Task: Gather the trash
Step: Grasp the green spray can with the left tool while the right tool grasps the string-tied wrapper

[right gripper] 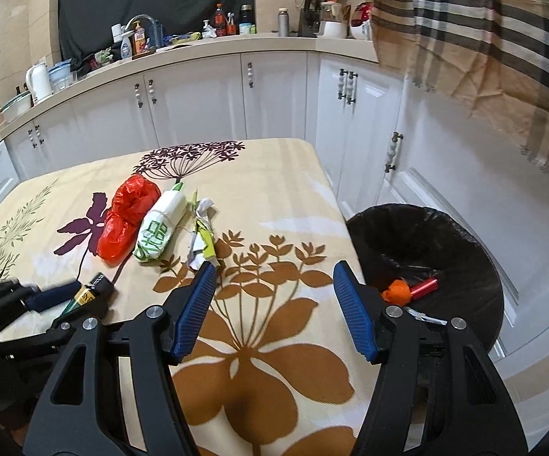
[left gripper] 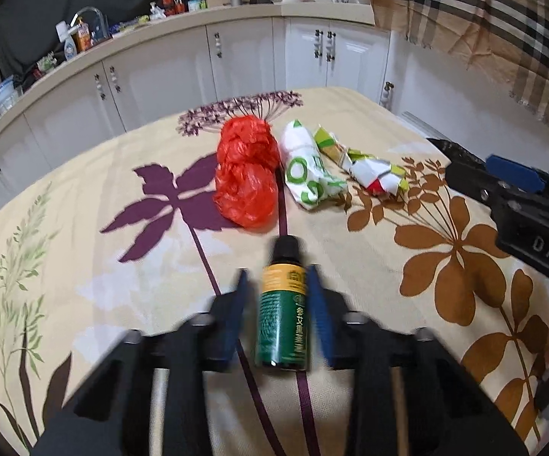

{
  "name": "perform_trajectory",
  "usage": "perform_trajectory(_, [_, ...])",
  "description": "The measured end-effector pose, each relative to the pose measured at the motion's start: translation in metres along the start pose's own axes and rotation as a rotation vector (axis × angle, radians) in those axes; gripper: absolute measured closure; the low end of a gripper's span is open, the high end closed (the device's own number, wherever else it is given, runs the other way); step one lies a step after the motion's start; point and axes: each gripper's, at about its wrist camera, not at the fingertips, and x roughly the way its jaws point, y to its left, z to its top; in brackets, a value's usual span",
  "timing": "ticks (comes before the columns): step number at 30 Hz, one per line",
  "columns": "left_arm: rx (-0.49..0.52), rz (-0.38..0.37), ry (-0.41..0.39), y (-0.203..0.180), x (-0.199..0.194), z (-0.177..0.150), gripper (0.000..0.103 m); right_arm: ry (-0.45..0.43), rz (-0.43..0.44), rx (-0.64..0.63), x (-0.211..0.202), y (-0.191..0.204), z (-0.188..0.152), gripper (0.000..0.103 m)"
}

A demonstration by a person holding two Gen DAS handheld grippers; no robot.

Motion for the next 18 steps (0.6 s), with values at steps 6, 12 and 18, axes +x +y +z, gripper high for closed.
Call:
perform_trajectory(6, [-0.029,-0.004,-0.012,0.008,-0.005,-0.003,0.079,0.008,0.019,-0.023,0.010,0.012,0.007,0.041])
perform_trajectory(12, [-0.091,0.049,-0.042,0.031,-0.015,-0.004,0.079,0.028,0.034,-0.045,0.027,0.025,0.015,0.041])
perform_trajectory(18, [-0.155,0.111,-0.063,0.059,-0.017,-0.001,0.079,0.062,0.042,-0.081,0.047,0.038,0.025,0.041])
